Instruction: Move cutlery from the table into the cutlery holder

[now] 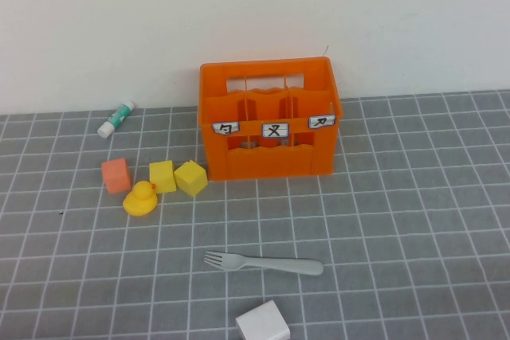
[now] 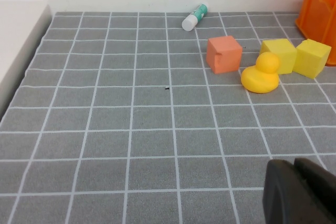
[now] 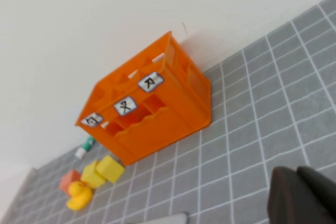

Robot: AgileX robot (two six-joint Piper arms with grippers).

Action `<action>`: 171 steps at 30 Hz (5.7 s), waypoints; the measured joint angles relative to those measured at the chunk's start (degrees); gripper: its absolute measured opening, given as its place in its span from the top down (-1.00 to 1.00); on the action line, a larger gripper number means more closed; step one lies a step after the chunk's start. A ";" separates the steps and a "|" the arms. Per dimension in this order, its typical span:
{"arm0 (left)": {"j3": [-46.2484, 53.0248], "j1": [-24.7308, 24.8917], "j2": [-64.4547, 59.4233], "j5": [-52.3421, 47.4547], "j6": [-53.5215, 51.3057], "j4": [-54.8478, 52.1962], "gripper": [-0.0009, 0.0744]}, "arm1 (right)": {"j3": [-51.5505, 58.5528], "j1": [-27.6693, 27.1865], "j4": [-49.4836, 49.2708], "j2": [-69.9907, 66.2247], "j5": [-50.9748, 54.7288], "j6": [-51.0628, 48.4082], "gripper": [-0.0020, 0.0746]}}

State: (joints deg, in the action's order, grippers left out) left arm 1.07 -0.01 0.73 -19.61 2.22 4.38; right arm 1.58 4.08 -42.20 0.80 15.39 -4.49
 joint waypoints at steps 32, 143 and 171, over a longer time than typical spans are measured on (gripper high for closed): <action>0.00 0.00 0.00 0.04 -0.12 0.09 0.98 | -70.74 8.76 18.21 -64.96 55.74 -49.67 0.95; 0.09 0.00 0.00 0.26 -0.01 0.20 0.98 | -64.54 40.03 17.94 -99.86 -47.54 -23.32 0.61; 0.09 0.00 0.00 0.26 -0.12 0.20 0.98 | -80.52 34.93 21.05 -122.88 -52.25 -20.57 0.36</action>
State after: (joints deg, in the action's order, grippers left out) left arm 1.17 -0.01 0.73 -19.35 2.10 4.59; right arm -78.94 39.01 -21.15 -122.08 -36.86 -25.05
